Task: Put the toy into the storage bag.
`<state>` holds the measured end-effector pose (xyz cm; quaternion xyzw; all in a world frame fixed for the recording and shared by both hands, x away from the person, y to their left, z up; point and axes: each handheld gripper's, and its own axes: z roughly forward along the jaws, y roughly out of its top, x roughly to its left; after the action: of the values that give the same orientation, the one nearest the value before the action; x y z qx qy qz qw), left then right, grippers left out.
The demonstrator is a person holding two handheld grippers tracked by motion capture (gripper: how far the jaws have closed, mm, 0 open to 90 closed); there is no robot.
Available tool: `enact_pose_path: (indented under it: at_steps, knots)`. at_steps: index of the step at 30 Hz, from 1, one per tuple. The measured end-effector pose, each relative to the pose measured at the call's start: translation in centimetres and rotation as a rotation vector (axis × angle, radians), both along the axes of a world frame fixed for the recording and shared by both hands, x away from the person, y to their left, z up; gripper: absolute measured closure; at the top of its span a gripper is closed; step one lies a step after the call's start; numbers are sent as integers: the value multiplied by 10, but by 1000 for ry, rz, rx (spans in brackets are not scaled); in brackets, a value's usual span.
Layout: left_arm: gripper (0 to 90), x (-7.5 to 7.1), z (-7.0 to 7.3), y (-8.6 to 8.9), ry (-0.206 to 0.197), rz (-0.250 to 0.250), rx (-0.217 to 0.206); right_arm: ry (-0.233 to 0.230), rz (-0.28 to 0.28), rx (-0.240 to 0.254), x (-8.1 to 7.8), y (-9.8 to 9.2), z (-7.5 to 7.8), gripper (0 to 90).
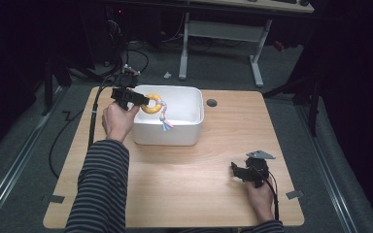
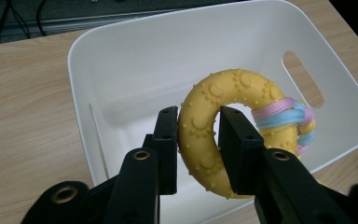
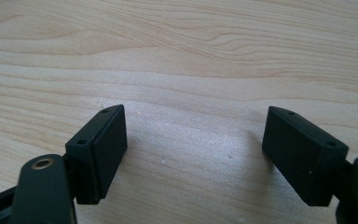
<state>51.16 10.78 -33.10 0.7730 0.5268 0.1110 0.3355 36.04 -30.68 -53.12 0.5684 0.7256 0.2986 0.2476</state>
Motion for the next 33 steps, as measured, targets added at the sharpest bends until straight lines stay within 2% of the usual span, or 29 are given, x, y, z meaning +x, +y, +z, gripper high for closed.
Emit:
enact_pose_path:
  at_steps: [10, 17, 27, 30, 33]
  knots:
    - [691, 7, -9, 11, 4, 63, -24, 0, 0, 0, 0, 0, 0, 220]
    - [691, 7, -23, 12, 27, 76, -18, 0, 0, 0, 0, 0, 0, 220]
    - [691, 4, -33, 13, 46, 74, -9, 0, -1, -1, 0, 0, 0, 220]
    - [691, 1, -36, 10, 43, 66, 19, 0, 0, 0, 0, 0, 0, 220]
    - [691, -1, -37, 10, 44, 61, 7, 0, 0, 0, 0, 0, 0, 220]
